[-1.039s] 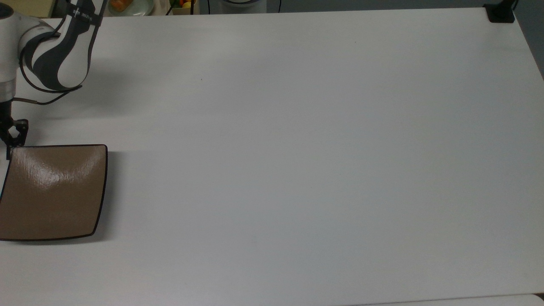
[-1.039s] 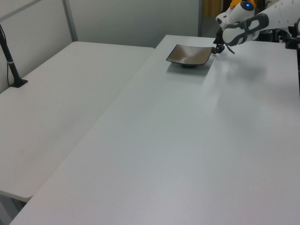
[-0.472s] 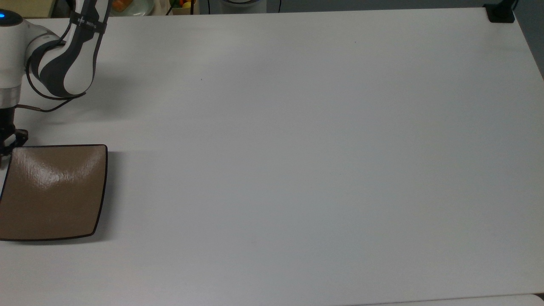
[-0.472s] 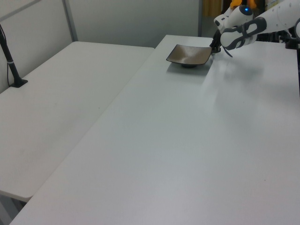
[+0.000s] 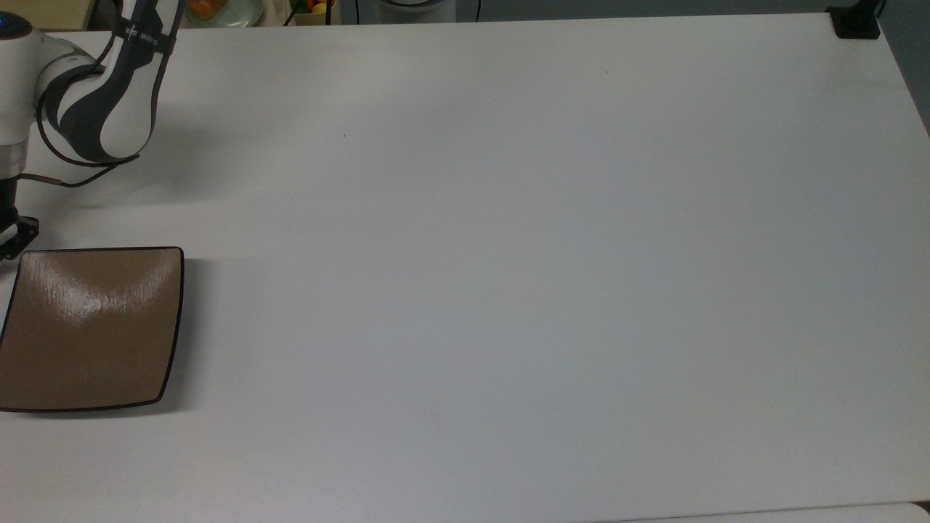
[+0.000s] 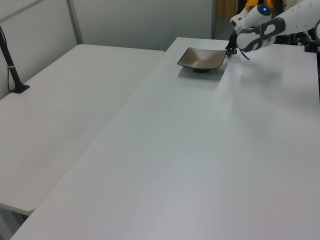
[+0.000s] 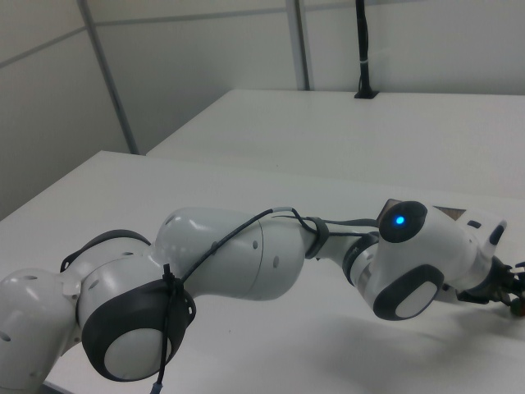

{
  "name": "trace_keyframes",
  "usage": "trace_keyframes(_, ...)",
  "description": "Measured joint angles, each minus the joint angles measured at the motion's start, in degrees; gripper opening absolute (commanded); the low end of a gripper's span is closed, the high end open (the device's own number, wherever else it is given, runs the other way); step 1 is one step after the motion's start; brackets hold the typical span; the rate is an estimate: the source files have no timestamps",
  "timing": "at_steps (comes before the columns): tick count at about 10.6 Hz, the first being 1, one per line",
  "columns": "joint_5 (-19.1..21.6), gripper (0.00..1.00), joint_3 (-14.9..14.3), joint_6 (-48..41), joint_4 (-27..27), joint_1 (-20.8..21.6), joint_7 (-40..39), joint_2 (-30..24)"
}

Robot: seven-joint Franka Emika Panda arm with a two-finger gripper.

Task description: Strawberries on a ceramic plate

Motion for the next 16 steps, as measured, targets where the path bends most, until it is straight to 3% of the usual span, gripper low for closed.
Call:
trace_keyframes(7, 0.0, 0.16, 0.0, 0.0, 0.7, -0.6, 0.0, -0.4)
trace_keyframes(11, 0.0, 0.13, 0.0, 0.0, 1.0, -1.4, 0.0, -3.6)
trace_keyframes(16, 3.9, 0.14, 4.1, -0.1, 1.1, -0.7, 3.9, -8.7)
